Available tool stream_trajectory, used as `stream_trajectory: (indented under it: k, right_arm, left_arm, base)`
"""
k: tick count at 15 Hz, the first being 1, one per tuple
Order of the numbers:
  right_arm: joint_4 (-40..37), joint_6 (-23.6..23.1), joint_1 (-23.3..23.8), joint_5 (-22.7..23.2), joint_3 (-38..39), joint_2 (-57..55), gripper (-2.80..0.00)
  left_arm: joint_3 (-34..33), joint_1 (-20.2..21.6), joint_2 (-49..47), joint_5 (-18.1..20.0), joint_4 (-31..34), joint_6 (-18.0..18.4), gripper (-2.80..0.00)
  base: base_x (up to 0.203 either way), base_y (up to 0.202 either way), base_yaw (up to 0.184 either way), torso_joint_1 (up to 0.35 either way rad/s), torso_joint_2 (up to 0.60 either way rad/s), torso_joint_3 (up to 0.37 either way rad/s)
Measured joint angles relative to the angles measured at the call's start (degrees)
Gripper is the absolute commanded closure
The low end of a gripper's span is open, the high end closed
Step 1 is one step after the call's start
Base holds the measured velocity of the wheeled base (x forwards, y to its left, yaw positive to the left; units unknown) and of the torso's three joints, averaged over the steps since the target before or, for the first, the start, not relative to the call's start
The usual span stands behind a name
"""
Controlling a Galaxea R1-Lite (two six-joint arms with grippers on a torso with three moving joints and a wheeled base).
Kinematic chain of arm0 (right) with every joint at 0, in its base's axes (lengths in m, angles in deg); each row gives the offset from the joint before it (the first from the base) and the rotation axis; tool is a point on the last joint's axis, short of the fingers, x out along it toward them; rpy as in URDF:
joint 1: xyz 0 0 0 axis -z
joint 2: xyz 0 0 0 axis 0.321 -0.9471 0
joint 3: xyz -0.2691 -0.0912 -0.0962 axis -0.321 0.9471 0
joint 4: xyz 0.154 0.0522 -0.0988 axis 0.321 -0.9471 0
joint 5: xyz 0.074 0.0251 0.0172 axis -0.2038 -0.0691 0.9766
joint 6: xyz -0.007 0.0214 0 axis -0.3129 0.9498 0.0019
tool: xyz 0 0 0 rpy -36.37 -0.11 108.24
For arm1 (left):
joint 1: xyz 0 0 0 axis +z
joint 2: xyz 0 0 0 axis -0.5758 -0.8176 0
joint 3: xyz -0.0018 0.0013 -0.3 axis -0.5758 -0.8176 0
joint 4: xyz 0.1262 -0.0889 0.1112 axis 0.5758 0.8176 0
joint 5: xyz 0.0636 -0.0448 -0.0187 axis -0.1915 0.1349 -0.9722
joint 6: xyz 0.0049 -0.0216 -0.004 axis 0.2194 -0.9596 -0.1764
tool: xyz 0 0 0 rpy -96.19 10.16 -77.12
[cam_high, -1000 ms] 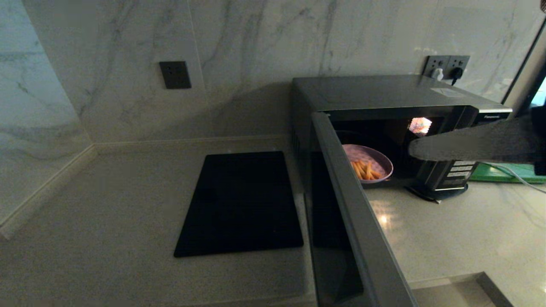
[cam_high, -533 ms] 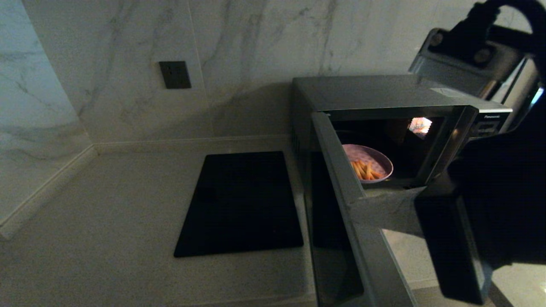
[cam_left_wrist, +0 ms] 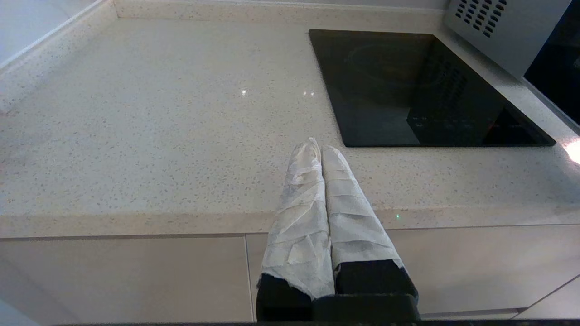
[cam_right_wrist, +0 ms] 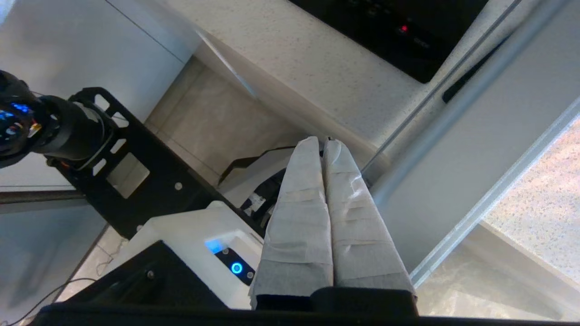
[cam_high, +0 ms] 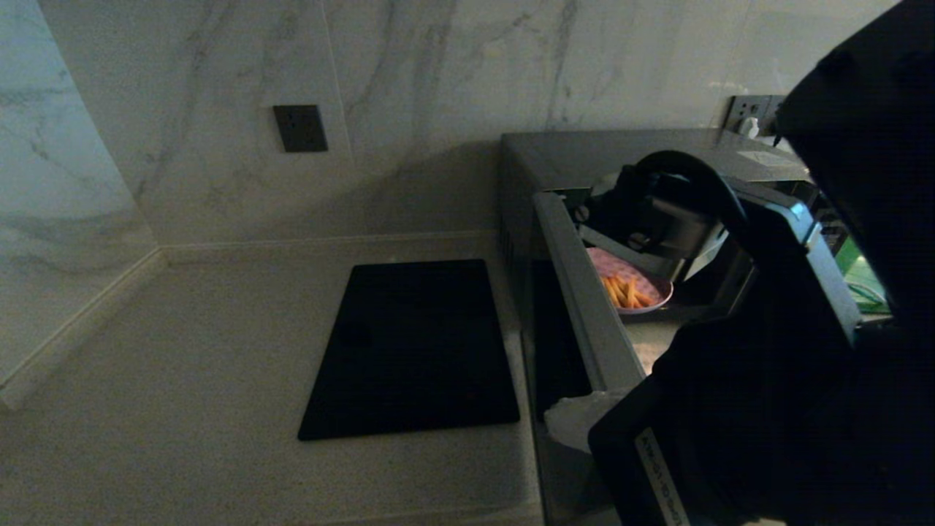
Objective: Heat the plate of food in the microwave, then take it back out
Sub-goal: Close the microwave oven
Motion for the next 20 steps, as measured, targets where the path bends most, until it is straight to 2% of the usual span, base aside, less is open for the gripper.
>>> stream_trajectory:
  k: [2,4,8,12,15,20]
  right_arm:
    - [-0.1,0.2,0.0,-2.5,0.2,-0.3,0.0]
    - [0.0,0.3,0.4,-6.9,0.9,-0.3,0.0]
    - [0.1,0.5,3.4,-12.7,2.5,0.0,0.0]
    - [0.2,1.5,6.1,-13.7,3.7,1.2,0.0]
    - [0.2,2.5,8.7,-16.7,4.9,2.0,0.0]
    - [0.2,3.3,12.8,-18.9,7.8,3.1,0.0]
  left_arm:
    - [0.0,0.0,0.0,0.0,0.0,0.0,0.0]
    - [0.0,0.0,0.0,0.0,0.0,0.0,0.0]
    - [0.0,0.0,0.0,0.0,0.0,0.0,0.0]
    - [0.0,0.0,0.0,0.0,0.0,0.0,0.0]
    - [0.0,0.0,0.0,0.0,0.0,0.0,0.0]
    - [0.0,0.0,0.0,0.0,0.0,0.0,0.0]
  base:
    - [0.0,0.0,0.0,0.0,0.0,0.0]
    - [0.0,0.0,0.0,0.0,0.0,0.0]
    - [0.0,0.0,0.0,0.0,0.0,0.0]
    - [0.0,0.0,0.0,0.0,0.0,0.0]
    - [0.0,0.0,0.0,0.0,0.0,0.0]
    - [0.0,0.0,0.0,0.0,0.0,0.0]
